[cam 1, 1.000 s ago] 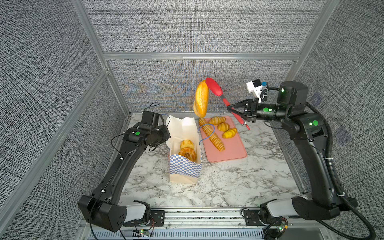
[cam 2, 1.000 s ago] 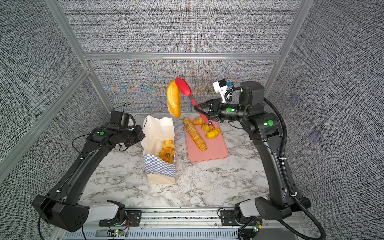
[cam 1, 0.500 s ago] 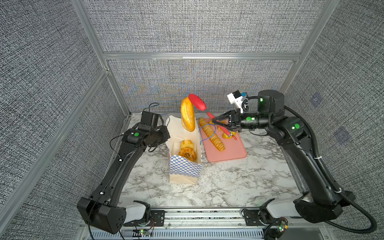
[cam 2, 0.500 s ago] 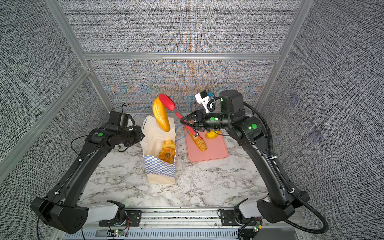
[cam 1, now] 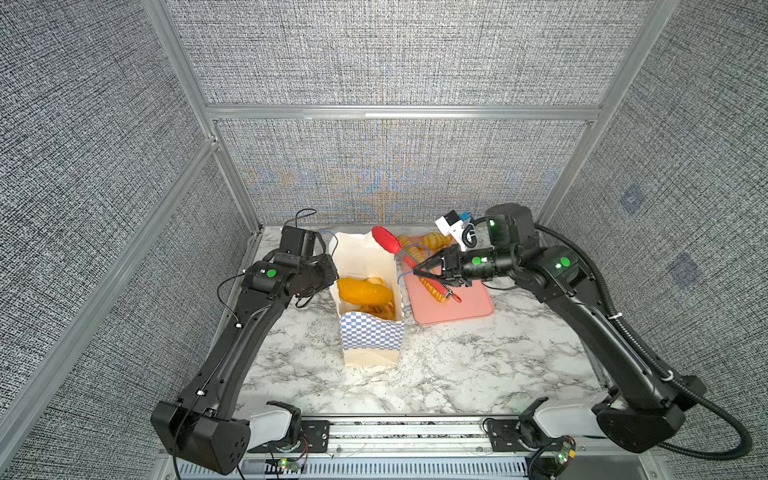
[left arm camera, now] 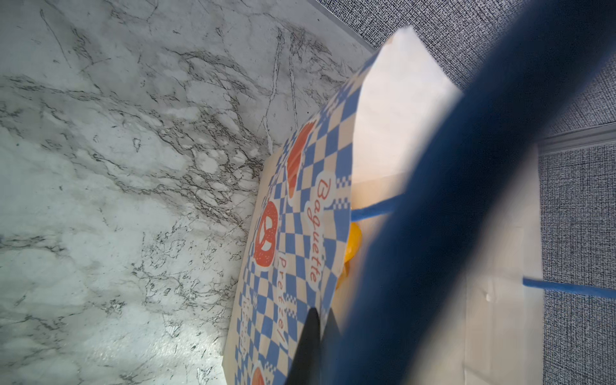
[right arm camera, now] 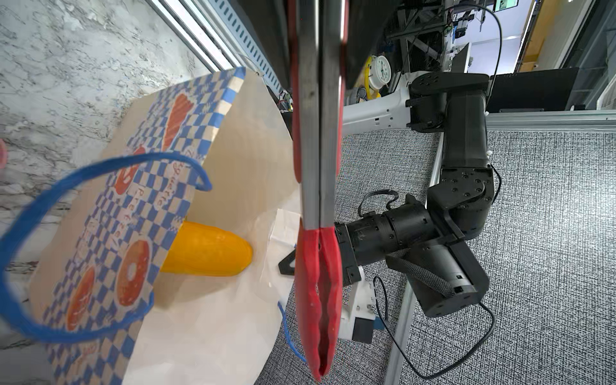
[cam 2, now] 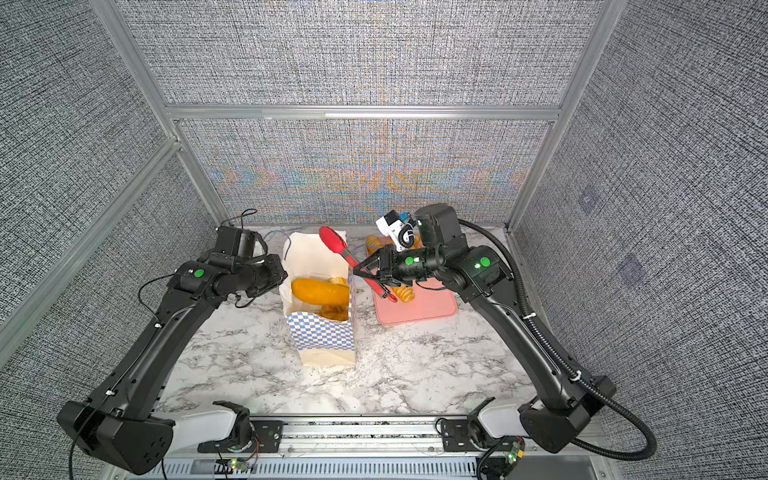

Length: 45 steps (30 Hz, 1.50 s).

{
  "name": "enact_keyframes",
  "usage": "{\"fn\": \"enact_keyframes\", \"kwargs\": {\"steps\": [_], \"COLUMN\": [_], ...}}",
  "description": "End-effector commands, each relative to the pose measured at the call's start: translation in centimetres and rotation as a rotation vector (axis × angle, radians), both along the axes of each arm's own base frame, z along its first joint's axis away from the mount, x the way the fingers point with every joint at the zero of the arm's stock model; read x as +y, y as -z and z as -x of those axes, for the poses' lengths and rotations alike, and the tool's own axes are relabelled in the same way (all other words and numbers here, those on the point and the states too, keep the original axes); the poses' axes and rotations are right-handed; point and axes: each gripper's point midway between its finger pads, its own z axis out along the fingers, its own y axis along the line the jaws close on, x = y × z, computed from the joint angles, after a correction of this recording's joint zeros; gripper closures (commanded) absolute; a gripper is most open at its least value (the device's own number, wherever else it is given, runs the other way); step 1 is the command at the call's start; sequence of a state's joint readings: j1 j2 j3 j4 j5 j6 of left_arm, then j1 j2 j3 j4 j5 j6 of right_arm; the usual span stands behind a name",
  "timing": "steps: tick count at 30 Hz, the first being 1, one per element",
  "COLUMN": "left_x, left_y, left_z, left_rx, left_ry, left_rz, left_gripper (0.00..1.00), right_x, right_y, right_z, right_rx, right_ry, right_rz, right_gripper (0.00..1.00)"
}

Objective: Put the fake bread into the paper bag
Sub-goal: 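Lower the yellow roll into the bag and open the tongs, then withdraw the open tongs back over the pink tray with the right gripper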

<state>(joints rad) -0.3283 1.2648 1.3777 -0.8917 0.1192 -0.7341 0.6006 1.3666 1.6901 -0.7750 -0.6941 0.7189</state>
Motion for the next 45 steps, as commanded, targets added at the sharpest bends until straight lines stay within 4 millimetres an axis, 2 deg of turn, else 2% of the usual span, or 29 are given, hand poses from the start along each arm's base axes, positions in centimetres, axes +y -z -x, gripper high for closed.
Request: {"fn": "enact_keyframes", "kwargs": {"steps": [1,9,15,18,23,27,31,37,40,45], "left_x": [0.0,0.3,0.5,0.6,0.7,0.8,0.9,0.9,0.8,0.8], "left_y": [-0.5,-0.5,-0.7,-0.8,-0.8,-0.9,-1.0,-1.0,-0.9,-0.9], "left_z": [-0.2,0.2,0.5,0.6,0.8,1.0,1.1,1.0,0.9,0.8], "left_rx": [-0.023,-0.023,-0.028,-0.029,-0.028,-0.03,-0.034,-0.033,-0.029,-0.03], "left_ry": [-0.007,-0.015,-0.019,-0.019,-0.021,-0.024,-0.023,-0.019,-0.016,-0.013], "left_rz": [0.006,0.005,0.001,0.0,-0.003,-0.004,-0.008,-0.014,-0.013,-0.016], "left_gripper": [1.0,1.0,0.92,0.88,0.85,0.84,0.83,0.82,0.82,0.82], "right_x": [0.0,-0.4,-1.9,-3.5,-8.0,-12.2,-14.6,-16.7,-17.2,-16.8], "right_y": [-0.8,-2.0,-3.2,-3.6,-3.3,-0.4,4.3,10.6,12.8,15.6], "right_z": [0.0,-0.4,-1.7,-2.8,-5.1,-6.9,-7.6,-8.4,-8.9,-9.6], "right_rx": [-0.047,-0.096,-0.176,-0.208,-0.22,-0.204,-0.172,-0.116,-0.093,-0.077], "right_ry": [-0.007,0.015,0.072,0.127,0.254,0.337,0.318,0.244,0.214,0.144], "right_rz": [-0.009,0.016,0.082,0.125,0.177,0.301,0.505,0.742,0.816,0.923], "right_gripper": [0.85,0.8,0.77,0.77,0.77,0.77,0.77,0.77,0.76,0.76]}}
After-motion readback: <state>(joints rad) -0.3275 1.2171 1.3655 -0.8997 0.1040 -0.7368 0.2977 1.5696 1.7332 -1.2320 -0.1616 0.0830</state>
